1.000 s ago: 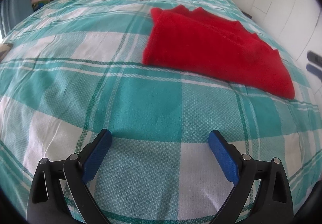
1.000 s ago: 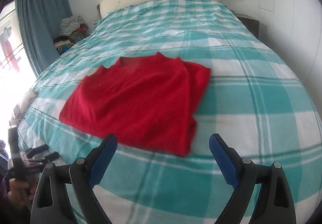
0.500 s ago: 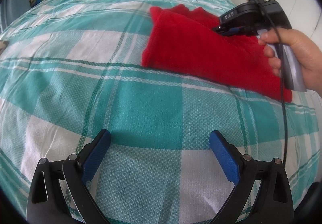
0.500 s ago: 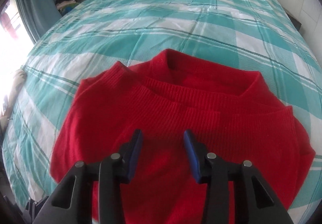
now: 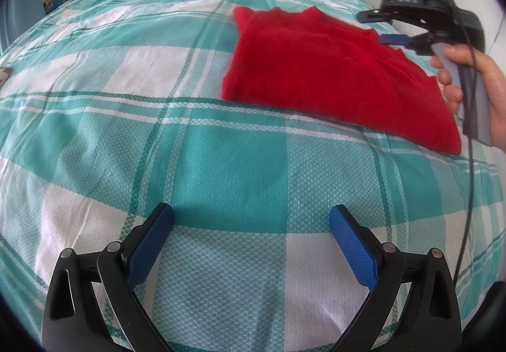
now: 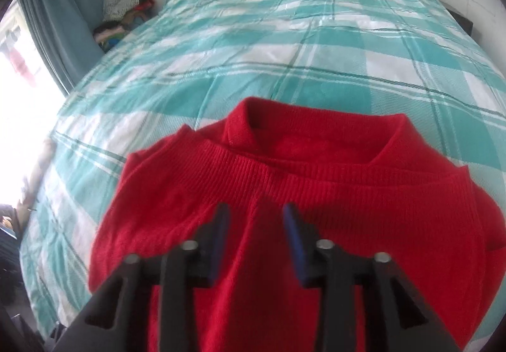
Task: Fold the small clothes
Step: 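Grasp one side edge of the folded sweater with the right gripper, then fold the side edge over the sweater lengthwise with the right gripper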
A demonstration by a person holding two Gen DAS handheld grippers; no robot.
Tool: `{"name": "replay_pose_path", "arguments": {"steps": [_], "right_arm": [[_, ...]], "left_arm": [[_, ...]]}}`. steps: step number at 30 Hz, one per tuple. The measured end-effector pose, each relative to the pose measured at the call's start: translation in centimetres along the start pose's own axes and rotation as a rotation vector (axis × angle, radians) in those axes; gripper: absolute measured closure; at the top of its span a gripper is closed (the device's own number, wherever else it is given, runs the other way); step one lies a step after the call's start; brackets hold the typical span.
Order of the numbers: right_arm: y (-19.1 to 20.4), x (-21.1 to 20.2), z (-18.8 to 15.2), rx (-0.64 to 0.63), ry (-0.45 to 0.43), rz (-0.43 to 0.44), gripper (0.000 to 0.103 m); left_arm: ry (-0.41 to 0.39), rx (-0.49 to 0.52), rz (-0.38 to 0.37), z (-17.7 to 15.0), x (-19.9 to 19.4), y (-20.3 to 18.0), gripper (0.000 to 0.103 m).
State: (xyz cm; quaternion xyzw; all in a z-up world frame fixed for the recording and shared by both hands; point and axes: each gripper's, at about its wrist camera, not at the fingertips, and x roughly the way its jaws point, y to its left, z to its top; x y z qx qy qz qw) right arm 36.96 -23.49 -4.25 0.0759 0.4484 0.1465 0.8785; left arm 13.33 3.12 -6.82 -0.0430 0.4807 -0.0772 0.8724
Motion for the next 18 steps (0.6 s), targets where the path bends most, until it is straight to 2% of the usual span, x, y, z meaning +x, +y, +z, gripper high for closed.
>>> {"name": "replay_pose_path", "arguments": {"steps": [4,6,8,11,13,15,16,17,18], "right_arm": [[-5.8,-6.3,-2.0,0.068,-0.080,-0.075,0.034],[-9.3,-8.5,-4.1,0.130,-0.088,-0.127,0.033],[-12.2,-9.4,-6.6,0.192,-0.064,-0.142,0.032],[-14.8,-9.2,-9.4,0.284,-0.037,-0.041,0.032],[-15.5,-8.2,-10.1,0.330,-0.030,0.056,0.032],[-15.6,-6.7,-10.1,0.371,-0.023,0.104,0.032],[-15.4,-6.2,-9.9,0.375,-0.024,0.109,0.036],[-15.0,-5.6,-9.6,0.363,-0.004,0.081,0.067],[-14.5,-5.2,-9.3,0.357,0.020,0.027,0.091]], "left_arm": [[0.007,-0.008,0.003,-0.1,-0.2,0.0,0.004],[0.009,-0.009,0.007,-0.2,-0.2,0.0,0.004],[0.009,-0.005,0.013,-0.3,-0.2,-0.2,0.004],[0.005,0.001,0.019,-0.5,-0.2,-0.3,0.004],[0.002,0.002,0.020,-0.6,-0.2,-0.3,0.003],[-0.002,0.004,0.020,-0.6,-0.3,-0.3,0.003],[-0.004,0.004,0.018,-0.7,-0.3,-0.2,0.003],[-0.004,0.002,0.018,-0.7,-0.3,-0.2,0.003],[-0.003,-0.001,0.020,-0.7,-0.4,-0.1,0.003]]}}
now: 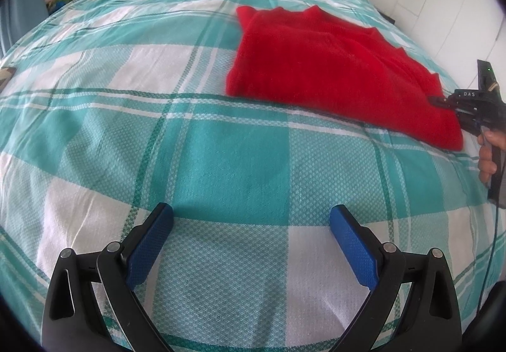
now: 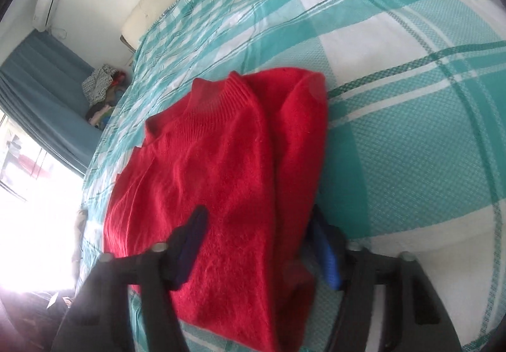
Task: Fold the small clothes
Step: 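Fold the side edge over the sweater lengthwise with the right gripper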
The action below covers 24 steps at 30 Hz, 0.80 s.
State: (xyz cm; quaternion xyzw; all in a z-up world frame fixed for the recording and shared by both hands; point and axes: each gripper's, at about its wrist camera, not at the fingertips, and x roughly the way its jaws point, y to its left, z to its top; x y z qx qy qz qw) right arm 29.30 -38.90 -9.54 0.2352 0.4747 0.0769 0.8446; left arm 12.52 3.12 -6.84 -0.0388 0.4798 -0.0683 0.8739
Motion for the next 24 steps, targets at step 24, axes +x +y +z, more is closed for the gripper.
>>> {"name": "replay_pose_path", "arguments": {"steps": [24], "right_arm": [[28.5,10.4,-2.8,-0.137,0.195,0.378,0.055]], "left_arm": [[-0.017,-0.331,0.068,2.6,-2.2,11.3,0.003]]}}
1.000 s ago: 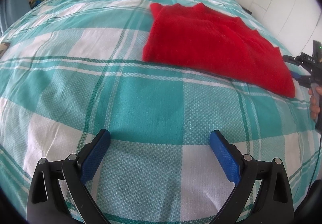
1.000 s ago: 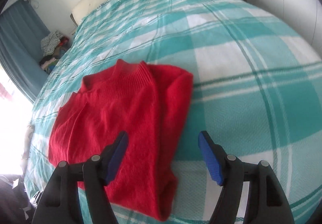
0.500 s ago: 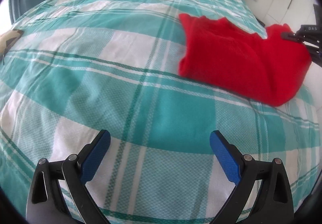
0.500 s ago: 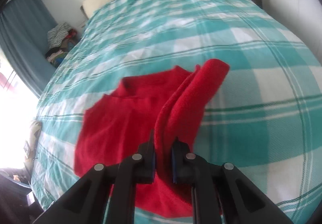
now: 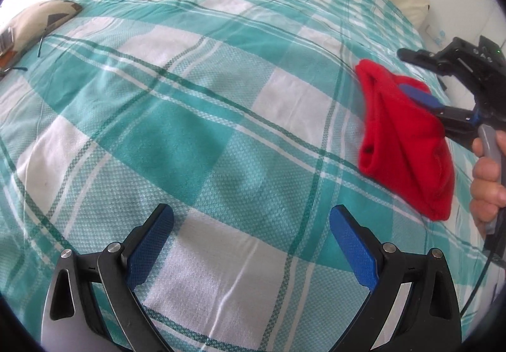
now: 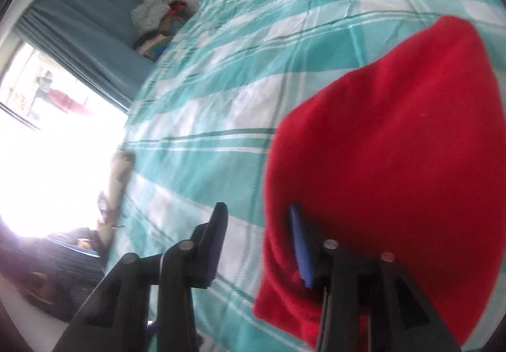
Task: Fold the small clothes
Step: 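Fold the side edge over the sweater lengthwise with the right gripper, then open the right gripper and withdraw it from the sweater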
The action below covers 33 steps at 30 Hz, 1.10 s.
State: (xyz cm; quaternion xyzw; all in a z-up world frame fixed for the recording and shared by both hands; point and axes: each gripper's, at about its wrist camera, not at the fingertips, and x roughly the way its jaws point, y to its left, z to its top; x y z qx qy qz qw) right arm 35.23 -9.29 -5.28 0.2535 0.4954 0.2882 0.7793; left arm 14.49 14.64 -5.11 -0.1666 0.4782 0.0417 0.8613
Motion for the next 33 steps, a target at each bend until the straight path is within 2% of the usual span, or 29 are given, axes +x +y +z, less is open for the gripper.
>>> {"name": "replay_pose_path", "arguments": {"steps": [2,3,7,9,11,14,15,18,20,23,25,26,27,31,33], "right_arm": [[0.6,-2.4,0.4,-0.033,-0.045,0.026,0.055],[0.9,-3.6,0.6,-0.064,-0.071,-0.004,0.055],[1.4,-7.2,0.1,-0.236,-0.144,-0.270,0.055],[1.0,-6.8,-1.0,-0.285,-0.115,-0.323,0.055],[1.7,-5.3,-3.2,-0.373,-0.086,-0.322,0.055],[3.6,-2.7,-6.8,-0.528,-0.042,-0.244,0.055],[3.8,-1.2,-7.7,-0.554,-0.002,-0.227,0.055],[3.3,2.4,-9.6,-0.583,0.101,-0.245,0.055],[3.3,2.0,-10.1,-0.592,0.080,-0.245,0.055],[3.6,-0.9,-10.1,-0.560,0.012,-0.224,0.054],[3.9,-2.9,-10.4,-0.570,-0.036,-0.235,0.044],[3.9,-3.9,-10.6,-0.577,-0.061,-0.243,0.034],[3.8,-4.8,-10.8,-0.580,-0.087,-0.254,0.030],[1.7,-7.1,-11.2,-0.530,-0.153,-0.298,0.030],[-0.2,-6.8,-11.2,-0.472,-0.135,-0.319,0.030]], "left_arm": [[0.003,-0.001,-0.008,0.0,-0.2,0.0,0.003],[0.004,-0.004,-0.014,0.1,-0.3,0.0,0.003],[-0.001,-0.007,-0.024,0.1,-0.6,-0.1,0.003],[0.000,-0.001,-0.019,0.1,-0.6,-0.2,0.003],[0.002,0.000,-0.014,0.0,-0.5,-0.2,0.003],[0.003,0.004,-0.002,-0.2,-0.3,-0.3,0.003],[0.002,0.007,0.005,-0.3,-0.2,-0.3,0.003],[0.001,0.014,0.010,-0.4,0.0,-0.2,0.003],[0.003,0.020,0.008,-0.3,0.0,-0.3,0.003],[0.011,0.012,-0.013,-0.1,0.1,-0.4,0.003],[0.011,0.009,-0.025,0.0,0.0,-0.5,0.003],[0.010,0.013,-0.024,0.0,0.0,-0.6,0.003],[0.010,0.017,-0.021,0.0,0.1,-0.7,0.003],[0.008,0.026,-0.010,-0.1,0.2,-0.9,0.003],[0.005,0.035,-0.003,-0.2,0.2,-1.0,0.003]]}}
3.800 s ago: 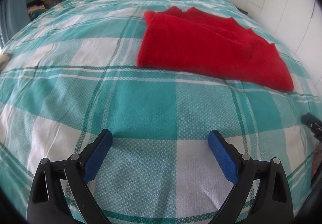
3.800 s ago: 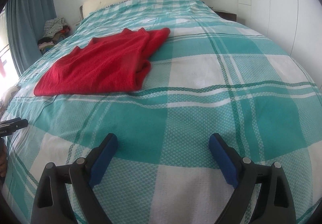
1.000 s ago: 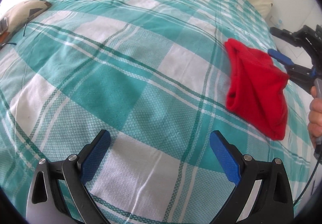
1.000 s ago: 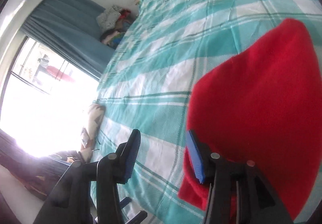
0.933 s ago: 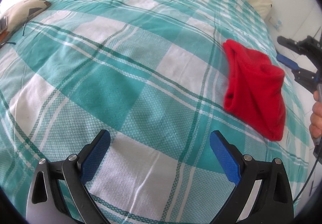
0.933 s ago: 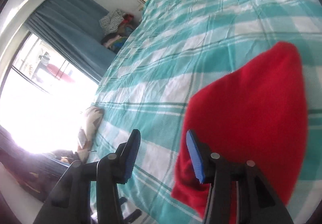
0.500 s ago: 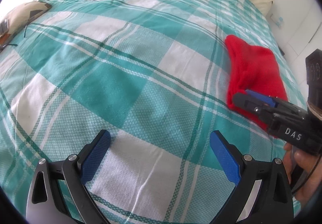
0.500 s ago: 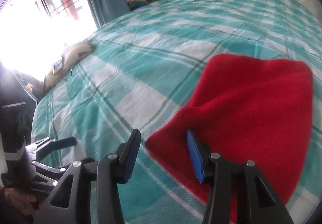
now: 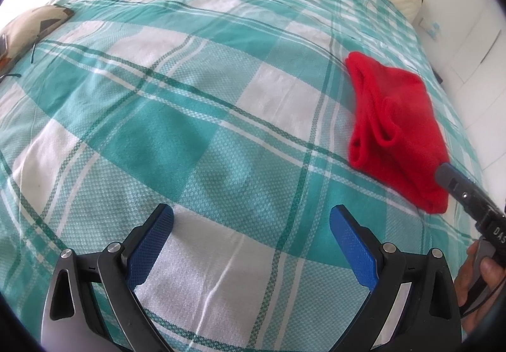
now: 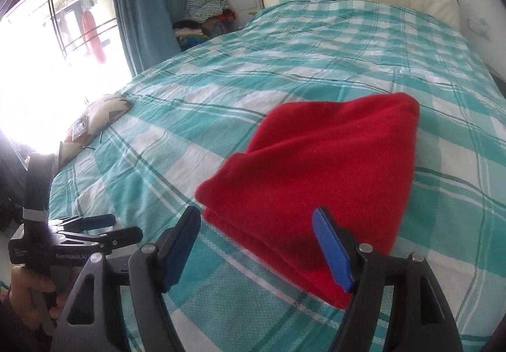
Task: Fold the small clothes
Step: 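Grasp one end of the narrow folded sweater with both grippers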
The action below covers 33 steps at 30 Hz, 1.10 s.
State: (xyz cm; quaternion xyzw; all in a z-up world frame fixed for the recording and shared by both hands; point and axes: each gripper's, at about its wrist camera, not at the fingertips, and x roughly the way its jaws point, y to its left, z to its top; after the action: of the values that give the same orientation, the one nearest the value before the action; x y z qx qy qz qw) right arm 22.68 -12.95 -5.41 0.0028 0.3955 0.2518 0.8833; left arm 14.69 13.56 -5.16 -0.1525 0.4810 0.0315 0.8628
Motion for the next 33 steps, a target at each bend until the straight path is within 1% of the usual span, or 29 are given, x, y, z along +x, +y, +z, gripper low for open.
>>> {"name": "replay_pose_path", "arguments": {"steps": [2,3,4,5,7,8,9,11,12,13,14,17,19,21,22,23,24,25,26,27,28,29,30,32,33], "right_arm": [[-1.5,1.6,-1.1,0.062,0.077,0.001,0.030],[-1.9,2.0,-1.6,0.088,0.095,0.016,0.030],[-2.1,1.7,-1.9,0.104,0.087,0.032,0.030],[-2.3,0.9,-2.0,0.117,0.064,0.052,0.030],[-3.2,-1.0,-1.9,0.151,0.020,0.086,0.029],[-4.0,-1.8,-1.8,0.174,-0.001,0.085,0.024],[-4.9,-2.6,-1.5,0.197,-0.025,0.073,0.018],[-7.5,-3.5,-0.8,0.256,-0.071,0.042,0.015],[-9.0,-3.6,-0.3,0.291,-0.081,0.034,0.015],[-10.4,-3.5,0.3,0.330,-0.089,0.034,0.015],[-11.8,-3.1,0.8,0.370,-0.093,0.050,0.015],[-15.1,-0.7,2.4,0.494,-0.067,0.140,0.015],[-16.3,1.3,3.3,0.560,-0.058,0.212,0.015],[-17.0,3.6,4.0,0.610,-0.035,0.256,0.016],[-17.1,4.9,4.2,0.624,-0.005,0.251,0.017],[-17.0,6.0,4.4,0.626,0.023,0.215,0.024],[-16.6,6.8,4.7,0.601,0.039,0.172,0.034],[-15.8,7.2,5.1,0.545,0.047,0.121,0.042],[-14.5,7.5,5.7,0.462,0.057,0.045,0.059],[-13.1,7.4,6.3,0.369,0.058,-0.039,0.069],[-11.9,7.1,6.5,0.288,0.039,-0.098,0.071],[-10.4,6.6,6.8,0.223,0.008,-0.140,0.076],[-9.1,5.7,7.1,0.178,-0.028,-0.165,0.078],[-7.4,3.5,7.5,0.140,-0.104,-0.155,0.079],[-6.8,2.4,7.8,0.127,-0.133,-0.143,0.079]], "left_arm": [[-0.003,0.012,0.002,-0.1,0.0,-0.1,0.003],[-0.005,0.019,-0.006,-0.1,-0.2,-0.2,0.003],[-0.006,0.027,-0.027,-0.1,-0.5,-0.3,0.003],[-0.014,0.035,-0.067,0.1,-0.9,-0.4,0.003],[-0.048,0.044,-0.180,1.2,-1.7,-1.0,0.003],[-0.050,0.053,-0.226,2.2,-1.7,-1.5,0.003],[-0.037,0.065,-0.255,3.4,-1.3,-2.4,0.003],[-0.019,0.102,-0.302,6.0,-0.1,-4.7,0.003],[-0.003,0.133,-0.312,7.3,0.8,-6.1,0.003],[0.019,0.163,-0.307,8.6,2.1,-7.5,0.003],[0.046,0.185,-0.304,9.7,3.3,-8.7,0.003],[0.127,0.216,-0.295,11.9,7.1,-11.2,0.003],[0.174,0.239,-0.283,12.5,9.3,-12.4,0.003],[0.197,0.243,-0.264,12.5,10.8,-12.8,0.002],[0.195,0.239,-0.259,12.5,11.1,-13.0,0.001],[0.185,0.232,-0.257,12.2,11.2,-12.9,0.001],[0.175,0.223,-0.253,12.2,11.1,-12.9,0.001],[0.166,0.221,-0.239,12.1,11.1,-13.1,0.006],[0.157,0.235,-0.231,11.9,11.0,-13.4,0.031],[0.161,0.255,-0.257,11.6,10.9,-13.8,0.069],[0.168,0.262,-0.278,11.4,10.6,-14.1,0.073],[0.139,0.279,-0.245,11.4,9.8,-14.3,0.078],[0.105,0.312,-0.225,11.2,8.8,-14.7,0.081],[0.038,0.367,-0.210,11.1,6.5,-14.9,0.083],[0.011,0.374,-0.221,11.0,5.2,-14.7,0.083]]}}
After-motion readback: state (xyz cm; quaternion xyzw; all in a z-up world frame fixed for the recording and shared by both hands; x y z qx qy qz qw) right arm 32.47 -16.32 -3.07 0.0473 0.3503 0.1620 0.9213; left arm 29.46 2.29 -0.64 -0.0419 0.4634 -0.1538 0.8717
